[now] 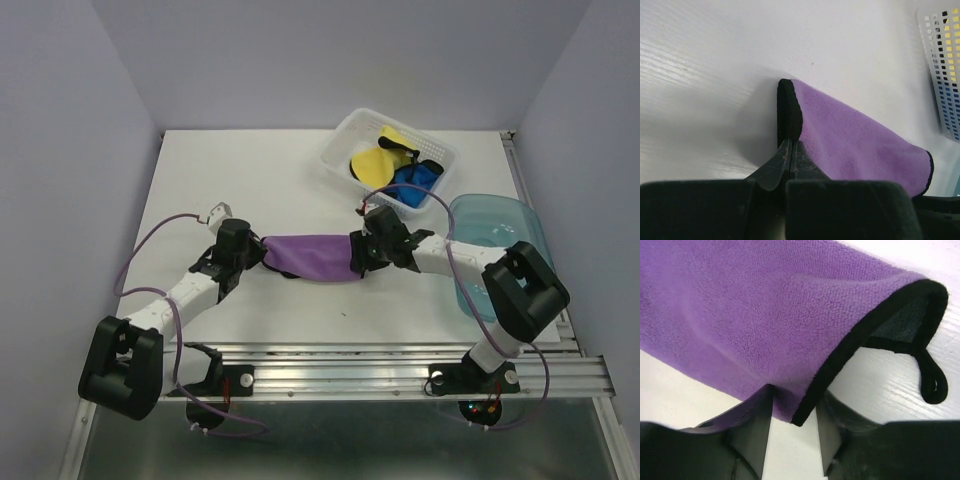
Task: Fold and stack the towels
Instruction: Flatten out the crumpled towel
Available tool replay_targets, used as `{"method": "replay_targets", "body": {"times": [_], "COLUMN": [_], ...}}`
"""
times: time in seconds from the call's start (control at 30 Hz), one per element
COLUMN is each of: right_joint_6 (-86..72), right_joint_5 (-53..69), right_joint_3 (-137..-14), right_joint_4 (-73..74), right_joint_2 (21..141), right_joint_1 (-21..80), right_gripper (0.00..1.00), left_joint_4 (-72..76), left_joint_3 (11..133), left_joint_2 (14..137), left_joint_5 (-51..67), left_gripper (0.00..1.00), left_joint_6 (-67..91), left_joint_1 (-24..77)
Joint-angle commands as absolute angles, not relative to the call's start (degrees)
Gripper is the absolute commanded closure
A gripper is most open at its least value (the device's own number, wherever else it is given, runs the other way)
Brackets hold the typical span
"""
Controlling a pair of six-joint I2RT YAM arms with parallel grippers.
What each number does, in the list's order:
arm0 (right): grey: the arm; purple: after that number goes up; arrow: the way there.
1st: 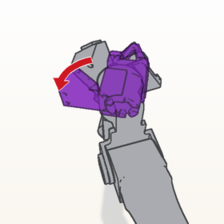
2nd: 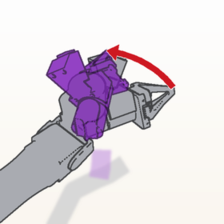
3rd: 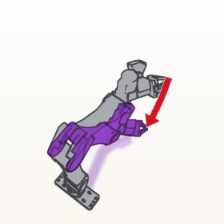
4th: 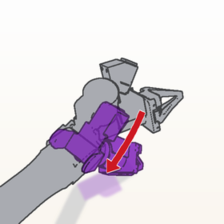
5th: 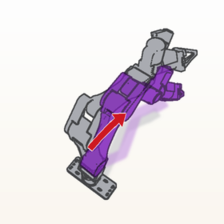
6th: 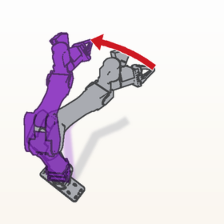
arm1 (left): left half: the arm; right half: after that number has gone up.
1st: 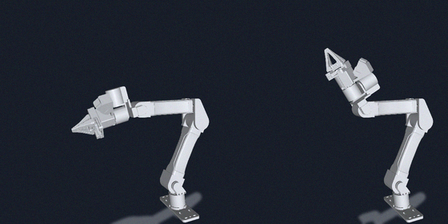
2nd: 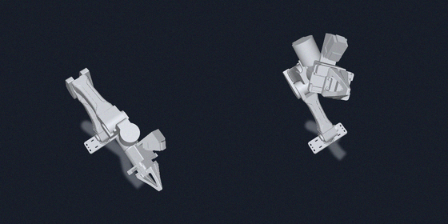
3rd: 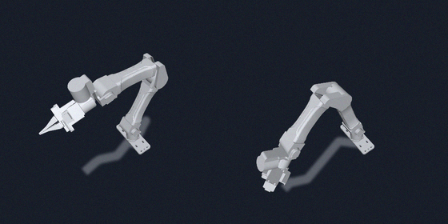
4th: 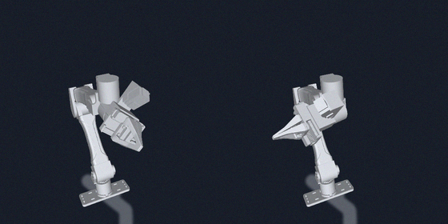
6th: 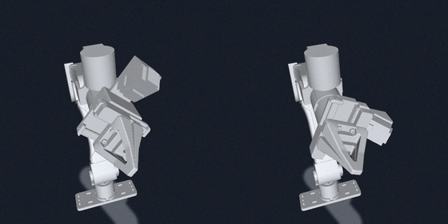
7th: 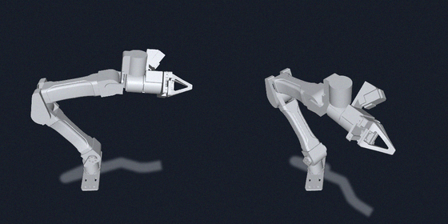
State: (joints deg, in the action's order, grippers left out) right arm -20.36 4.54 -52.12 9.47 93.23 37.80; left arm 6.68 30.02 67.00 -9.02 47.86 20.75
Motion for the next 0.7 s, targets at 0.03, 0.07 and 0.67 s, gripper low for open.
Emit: {"method": "replay_targets", "body": {"times": [0.03,0.07,0.67], "right_joint_6": [-23.8,-24.69,-25.13], "right_joint_5": [7.9,8.43,12.91], "right_joint_3": [-52.21,-52.21,-93.09], "right_joint_4": [7.91,8.17,25.84], "right_joint_2": [90.27,89.31,93.09], "right_joint_1": [37.71,37.71,37.27], "right_gripper": [0.77,0.85,0.99], "left_joint_4": [8.17,8.17,-5.36], "left_joint_3": [31.47,31.46,52.93], "left_joint_2": [64.78,64.43,50.65], "left_joint_5": [-8.09,-8.0,-15.2], "left_gripper": [1.0,1.0,1.0], "left_joint_6": [47.02,46.93,39.98], "left_joint_1": [20.39,20.39,15.29]}}
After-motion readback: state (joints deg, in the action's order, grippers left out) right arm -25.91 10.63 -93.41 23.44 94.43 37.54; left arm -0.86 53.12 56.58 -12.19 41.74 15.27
